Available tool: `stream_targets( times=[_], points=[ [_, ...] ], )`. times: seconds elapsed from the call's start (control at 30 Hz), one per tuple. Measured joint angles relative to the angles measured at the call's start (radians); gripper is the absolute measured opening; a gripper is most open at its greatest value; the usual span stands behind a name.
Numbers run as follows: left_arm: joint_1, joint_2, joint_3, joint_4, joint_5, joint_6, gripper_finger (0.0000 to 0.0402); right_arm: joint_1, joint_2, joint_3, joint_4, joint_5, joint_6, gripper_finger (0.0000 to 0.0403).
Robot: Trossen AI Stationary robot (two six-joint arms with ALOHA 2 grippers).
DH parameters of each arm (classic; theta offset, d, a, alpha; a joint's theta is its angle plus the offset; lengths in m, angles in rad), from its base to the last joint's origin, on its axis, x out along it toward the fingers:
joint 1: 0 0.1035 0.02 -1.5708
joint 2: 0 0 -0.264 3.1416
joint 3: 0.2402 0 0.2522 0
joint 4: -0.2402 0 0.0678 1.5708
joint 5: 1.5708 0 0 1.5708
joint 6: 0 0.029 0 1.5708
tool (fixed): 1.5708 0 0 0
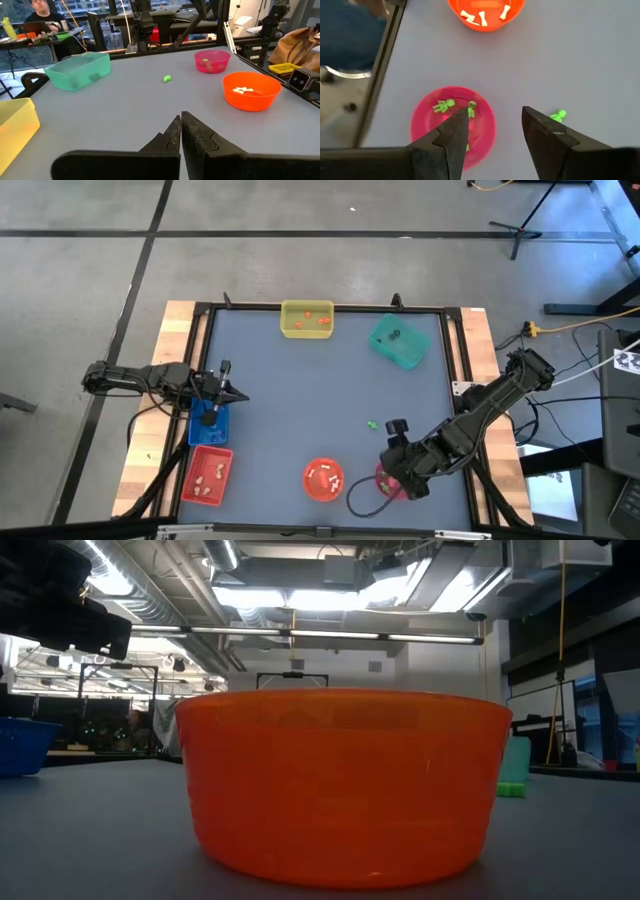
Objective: Sort Halloween decoration
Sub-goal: Put the green skeleton toy into the pink bowl
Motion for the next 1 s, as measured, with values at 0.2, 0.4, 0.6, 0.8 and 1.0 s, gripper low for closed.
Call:
stream_targets(
  times=[0.2,0.4,0.6,0.8,1.0],
  points=[
    [0.0,0.0,0.0,-0.002,-0.015,0.002,0.0,-0.005,0.023,0.0,0.0,0.106,-0.115,0.0182],
    [0.0,0.0,0.0,-0.002,-0.015,0.002,0.0,-0.073,0.037,-0.011,-0.003,0.119,0.031,0.0182],
    [0.0,0.0,0.0,-0.002,-0.016,0.002,0.0,-0.188,0.036,-0.071,-0.069,0.099,0.142,0.0182],
    [0.0,0.0,0.0,-0.002,-0.016,0.002,0.0,-0.305,0.037,-0.216,0.062,-0.023,0.146,0.0182],
    [0.0,0.0,0.0,-0.002,-0.016,0.002,0.0,-0.378,0.037,-0.374,0.253,-0.063,0.145,0.0182]
  ],
)
